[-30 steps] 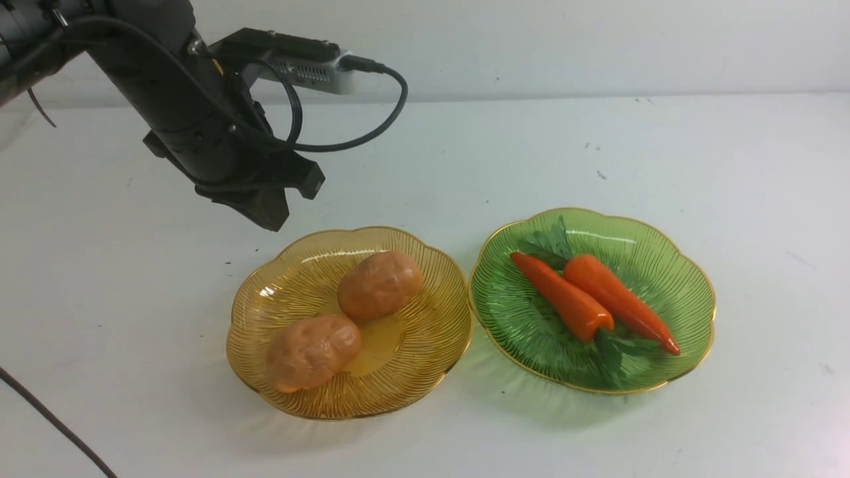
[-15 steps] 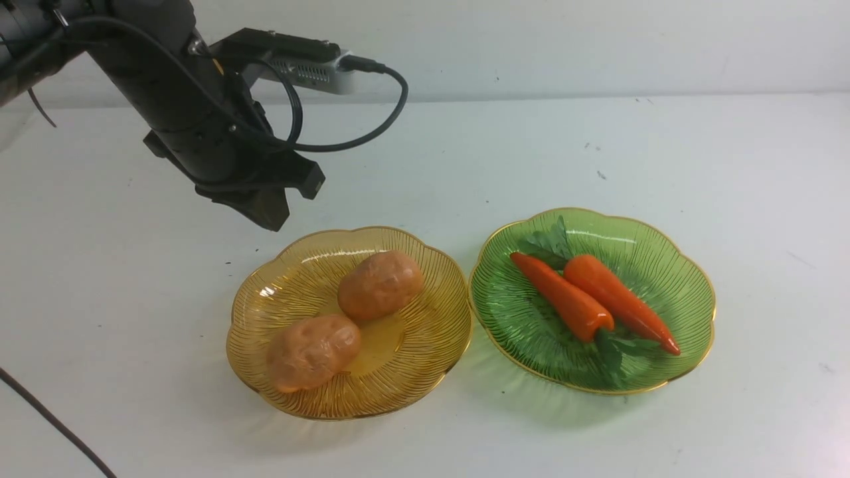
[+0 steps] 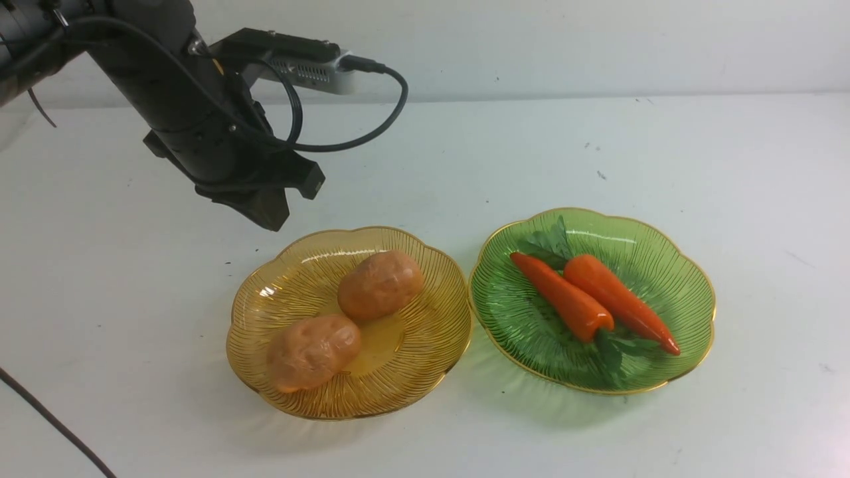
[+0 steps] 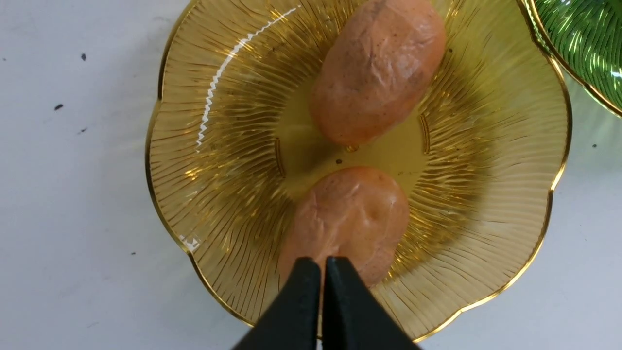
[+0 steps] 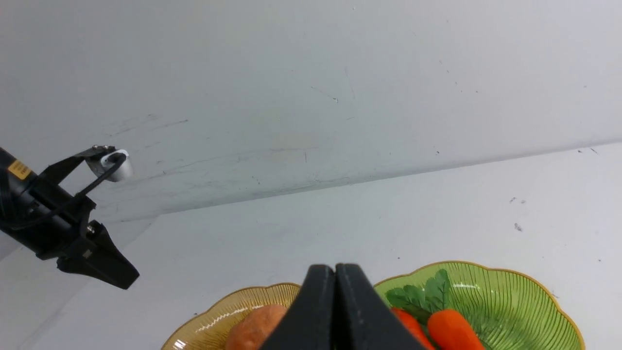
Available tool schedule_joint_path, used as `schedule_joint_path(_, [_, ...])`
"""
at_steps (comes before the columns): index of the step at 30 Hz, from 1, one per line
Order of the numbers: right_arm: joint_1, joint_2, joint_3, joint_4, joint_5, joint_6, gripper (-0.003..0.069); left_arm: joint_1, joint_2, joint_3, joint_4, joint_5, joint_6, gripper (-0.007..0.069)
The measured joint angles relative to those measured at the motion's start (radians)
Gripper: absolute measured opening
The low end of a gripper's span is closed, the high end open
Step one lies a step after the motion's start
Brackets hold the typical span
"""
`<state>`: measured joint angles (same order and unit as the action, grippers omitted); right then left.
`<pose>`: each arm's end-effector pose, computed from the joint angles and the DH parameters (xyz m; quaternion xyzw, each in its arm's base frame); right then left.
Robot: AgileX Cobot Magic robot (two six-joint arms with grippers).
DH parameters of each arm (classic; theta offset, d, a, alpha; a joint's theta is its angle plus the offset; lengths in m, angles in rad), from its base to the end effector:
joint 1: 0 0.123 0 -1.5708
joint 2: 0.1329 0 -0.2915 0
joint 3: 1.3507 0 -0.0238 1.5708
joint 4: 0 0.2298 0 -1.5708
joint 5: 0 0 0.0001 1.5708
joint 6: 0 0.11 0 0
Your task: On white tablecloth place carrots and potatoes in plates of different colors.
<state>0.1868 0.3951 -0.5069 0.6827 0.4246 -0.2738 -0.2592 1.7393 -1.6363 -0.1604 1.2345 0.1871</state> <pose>0.0673 0.0419 0.3239 -0.0196 0.7525 0.2721 0.5995 0.3353 -0.1061 0.3184 0.2041 0.9627 -0.0846 0.1561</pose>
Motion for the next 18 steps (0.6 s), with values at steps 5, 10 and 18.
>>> schedule_joint_path(5, [-0.019, -0.138, 0.133, -0.121, -0.074, 0.000, -0.0017, 0.000, 0.000, 0.000, 0.000, 0.000, 0.007, -0.0003])
schedule_joint_path(10, [-0.059, -0.266, 0.266, -0.244, -0.170, 0.000, -0.0017, 0.000, 0.000, 0.000, 0.000, 0.000, 0.010, -0.0003])
schedule_joint_path(18, [-0.121, -0.402, 0.466, -0.397, -0.213, 0.000, -0.0017, 0.000, 0.000, 0.000, 0.001, 0.000, 0.015, -0.0003])
